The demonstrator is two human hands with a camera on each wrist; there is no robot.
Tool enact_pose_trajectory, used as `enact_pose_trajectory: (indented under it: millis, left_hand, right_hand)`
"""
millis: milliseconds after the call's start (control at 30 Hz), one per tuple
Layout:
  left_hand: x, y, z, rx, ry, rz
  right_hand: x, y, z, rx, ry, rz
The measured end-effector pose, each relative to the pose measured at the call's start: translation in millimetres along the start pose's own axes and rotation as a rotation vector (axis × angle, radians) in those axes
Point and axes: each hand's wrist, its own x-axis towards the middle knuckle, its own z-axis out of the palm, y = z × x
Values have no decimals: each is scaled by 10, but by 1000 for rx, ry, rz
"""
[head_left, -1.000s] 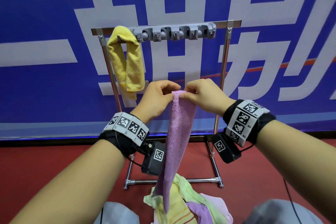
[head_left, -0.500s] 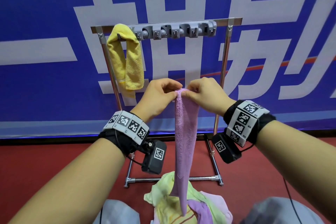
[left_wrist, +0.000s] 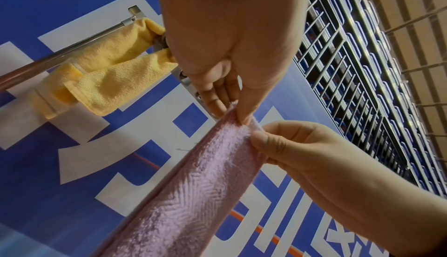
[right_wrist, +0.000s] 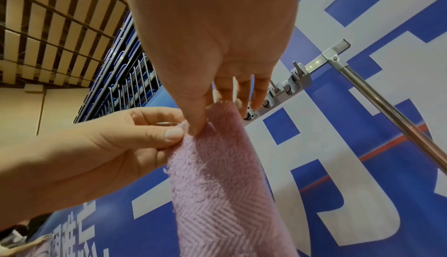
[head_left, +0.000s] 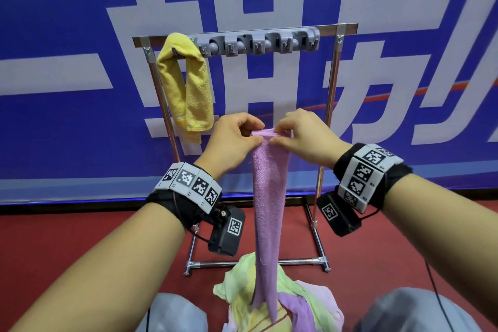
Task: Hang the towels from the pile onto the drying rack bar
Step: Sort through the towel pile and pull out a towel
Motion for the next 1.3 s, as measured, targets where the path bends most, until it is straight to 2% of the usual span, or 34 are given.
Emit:
enact_pose_trajectory:
  millis: [133,267,400,600,833,1067,1300]
  left_hand:
    - [21,9,-2,15,5,6]
    - [31,19,-55,37,-6,14]
    - [38,20,-75,88,-24,29]
    - [62,89,-152,130,-23,28]
    - [451,399,-388,188,-40,76]
    - [914,678,-600,239,-103,99]
    - [1301,1001,-633,315,-301,99]
  right_hand:
    - [-13,35,10,5,16,-6]
    - [-22,105,-65,83,-69,54]
    - [-12,89,-87,159,22,106]
    - [35,20,-115,244,3,142]
    - [393,-62,-426,402,152,164]
    - [820,-73,-789,485,142,152]
    - [1156,-45,-1000,572,146,106]
